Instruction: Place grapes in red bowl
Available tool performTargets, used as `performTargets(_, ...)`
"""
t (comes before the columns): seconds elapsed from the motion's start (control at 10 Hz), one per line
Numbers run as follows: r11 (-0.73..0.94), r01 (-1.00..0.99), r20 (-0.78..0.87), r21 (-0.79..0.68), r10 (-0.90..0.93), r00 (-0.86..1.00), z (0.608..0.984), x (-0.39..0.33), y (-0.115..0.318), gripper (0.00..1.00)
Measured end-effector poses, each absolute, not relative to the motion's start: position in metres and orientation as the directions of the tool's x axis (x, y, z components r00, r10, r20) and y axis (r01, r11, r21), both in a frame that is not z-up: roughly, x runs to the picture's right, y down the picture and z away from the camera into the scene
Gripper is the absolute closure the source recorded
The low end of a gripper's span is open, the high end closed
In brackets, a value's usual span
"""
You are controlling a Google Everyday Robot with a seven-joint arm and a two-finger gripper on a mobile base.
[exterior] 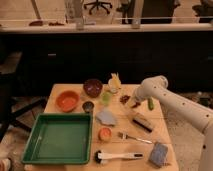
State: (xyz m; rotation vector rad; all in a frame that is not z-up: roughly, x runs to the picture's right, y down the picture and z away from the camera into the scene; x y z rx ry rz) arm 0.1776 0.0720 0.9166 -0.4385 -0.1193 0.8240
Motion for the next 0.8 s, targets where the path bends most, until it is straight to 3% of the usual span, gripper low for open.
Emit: performTargets(0.8, 0.594, -0.670, -0.082, -0.445, 0.718, 0.691, 0.941, 0.178, 0.079, 0.20)
